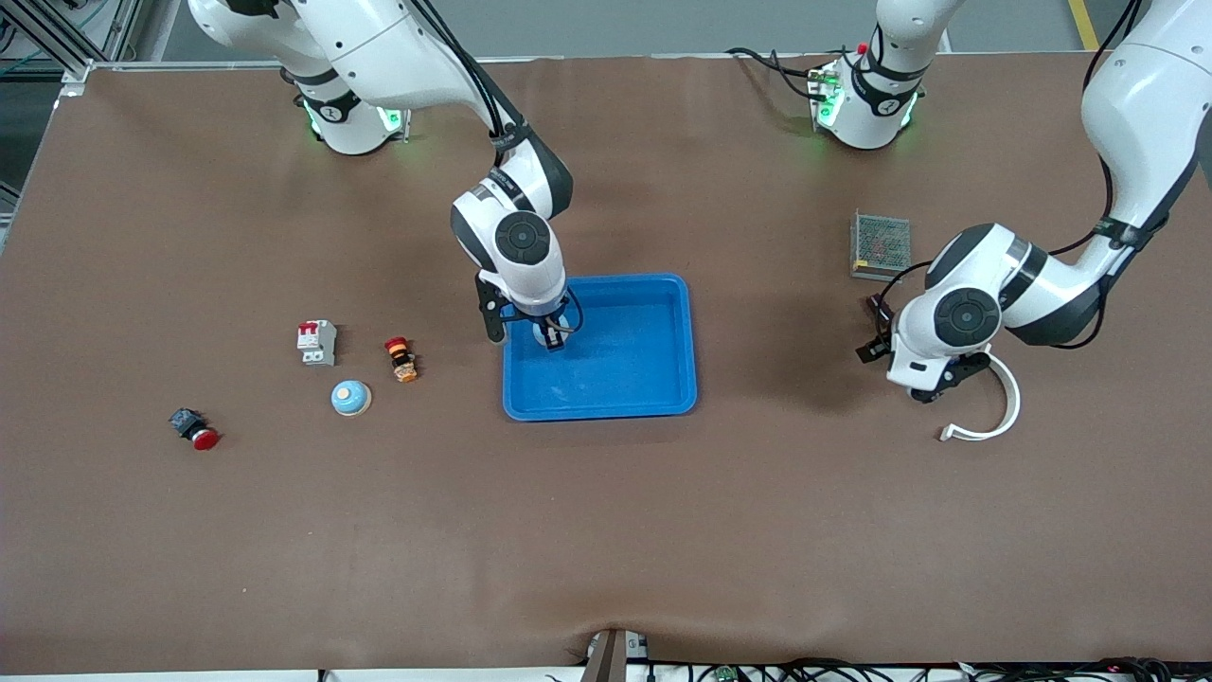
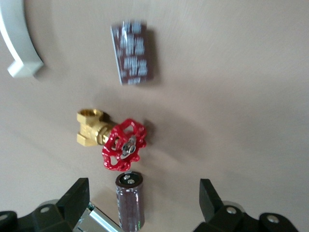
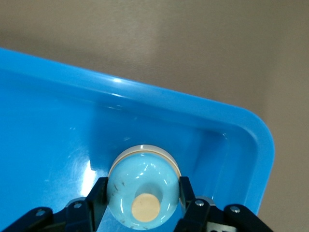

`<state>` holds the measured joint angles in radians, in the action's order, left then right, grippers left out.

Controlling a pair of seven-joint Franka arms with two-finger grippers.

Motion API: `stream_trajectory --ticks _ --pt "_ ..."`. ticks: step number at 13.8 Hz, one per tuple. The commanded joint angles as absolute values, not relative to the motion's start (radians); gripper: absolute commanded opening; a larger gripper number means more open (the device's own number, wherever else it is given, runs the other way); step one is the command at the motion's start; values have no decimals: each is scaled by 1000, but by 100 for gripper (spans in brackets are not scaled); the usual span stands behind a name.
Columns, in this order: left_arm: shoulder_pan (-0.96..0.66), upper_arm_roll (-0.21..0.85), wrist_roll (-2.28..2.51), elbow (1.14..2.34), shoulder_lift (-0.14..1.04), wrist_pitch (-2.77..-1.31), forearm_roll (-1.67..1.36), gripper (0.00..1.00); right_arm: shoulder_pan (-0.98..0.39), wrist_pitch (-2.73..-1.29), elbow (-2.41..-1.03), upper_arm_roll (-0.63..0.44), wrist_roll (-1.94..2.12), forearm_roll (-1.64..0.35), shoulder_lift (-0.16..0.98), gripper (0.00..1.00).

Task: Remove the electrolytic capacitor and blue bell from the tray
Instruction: 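Carry the bell toward the red button while the left gripper withdraws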

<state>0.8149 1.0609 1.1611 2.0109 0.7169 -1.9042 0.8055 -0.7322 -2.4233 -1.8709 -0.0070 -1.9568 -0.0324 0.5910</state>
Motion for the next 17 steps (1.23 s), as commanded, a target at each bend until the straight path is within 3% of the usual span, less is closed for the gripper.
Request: stream_trajectory --ticks 1,3,6,10,15,17 --pt "744 1077 1161 1906 706 -1807 796 100 -723 -2422 -1845 -3 -1902 -23 583 0" --pt "681 1080 1163 1837 706 -1776 779 100 -704 -2340 -1797 -2 -1867 -26 565 0" --pt "583 1078 1164 1714 709 -1766 724 100 -643 -2088 -1665 -2 -1658 -67 563 0" --pt "482 1072 1152 1623 719 -1770 727 100 -533 -1978 -1655 -8 -1291 -78 525 0" --pt "284 932 1094 1510 704 -1772 698 100 -358 -1944 -1706 -12 -887 -46 459 0" --pt "125 771 1094 1418 693 -1773 614 100 -324 -1944 -1706 -15 -836 50 457 0"
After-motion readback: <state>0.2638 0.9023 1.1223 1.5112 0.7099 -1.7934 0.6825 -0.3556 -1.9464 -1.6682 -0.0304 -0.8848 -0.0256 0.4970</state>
